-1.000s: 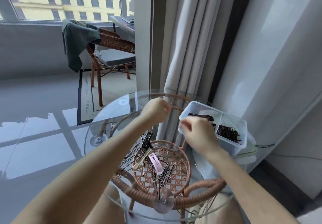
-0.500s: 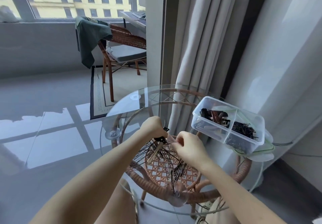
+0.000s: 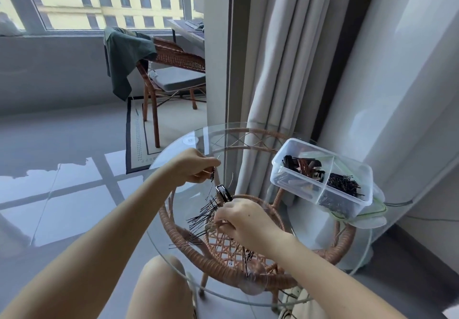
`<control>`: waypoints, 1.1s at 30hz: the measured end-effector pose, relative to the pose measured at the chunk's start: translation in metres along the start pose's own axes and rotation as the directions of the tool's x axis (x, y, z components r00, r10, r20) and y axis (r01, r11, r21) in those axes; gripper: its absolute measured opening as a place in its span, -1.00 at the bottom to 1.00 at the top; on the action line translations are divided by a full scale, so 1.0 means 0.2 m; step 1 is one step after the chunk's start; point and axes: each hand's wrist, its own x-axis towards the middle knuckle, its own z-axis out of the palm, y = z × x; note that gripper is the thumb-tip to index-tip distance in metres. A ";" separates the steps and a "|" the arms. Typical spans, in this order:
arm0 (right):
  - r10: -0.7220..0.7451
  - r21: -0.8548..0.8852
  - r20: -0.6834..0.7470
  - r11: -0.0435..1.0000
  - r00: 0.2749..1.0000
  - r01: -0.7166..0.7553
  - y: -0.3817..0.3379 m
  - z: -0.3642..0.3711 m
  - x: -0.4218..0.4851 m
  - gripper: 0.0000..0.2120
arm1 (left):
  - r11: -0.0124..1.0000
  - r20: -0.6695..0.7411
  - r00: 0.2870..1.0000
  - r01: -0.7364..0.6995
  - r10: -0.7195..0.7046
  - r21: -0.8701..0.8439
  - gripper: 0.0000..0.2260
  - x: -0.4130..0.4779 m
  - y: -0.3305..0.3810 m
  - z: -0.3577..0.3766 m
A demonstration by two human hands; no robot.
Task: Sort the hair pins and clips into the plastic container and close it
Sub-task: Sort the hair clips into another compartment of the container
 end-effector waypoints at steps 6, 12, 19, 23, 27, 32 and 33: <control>0.283 0.151 -0.435 0.959 0.855 -0.241 0.09 -0.25 -0.10 -0.88 | 0.996 0.047 0.996 -0.075 0.078 -0.052 -0.76 0.01 0.12 0.11; 0.765 0.396 -0.482 0.625 0.427 -0.673 0.48 -0.54 -0.04 -0.65 | 0.962 0.056 0.964 -0.264 0.260 0.066 -0.73 0.06 0.37 0.45; 0.903 0.756 -0.051 0.314 0.427 -0.575 0.67 -0.53 0.00 -0.75 | 0.961 0.057 0.968 -0.251 0.246 0.118 -0.84 0.14 0.47 0.61; 0.894 0.725 -0.052 0.341 0.445 -0.599 0.69 -0.52 -0.03 -0.75 | 0.947 0.055 0.966 -0.257 0.252 0.190 -0.85 0.16 0.47 0.64; 0.828 0.452 -0.214 0.555 0.519 -0.698 0.63 -0.56 -0.06 -0.66 | 0.920 0.055 0.956 -0.294 0.290 0.261 -0.86 0.15 0.49 0.64; 0.604 0.163 -0.454 0.779 0.654 -0.606 0.36 -0.50 -0.12 -0.82 | 0.792 -0.063 0.895 -0.355 0.441 0.496 -0.82 0.14 0.37 0.45; 0.580 0.160 -0.390 0.808 0.715 -0.567 0.31 -0.46 -0.12 -0.82 | 0.713 0.000 0.899 -0.346 0.437 0.610 -0.80 0.12 0.31 0.39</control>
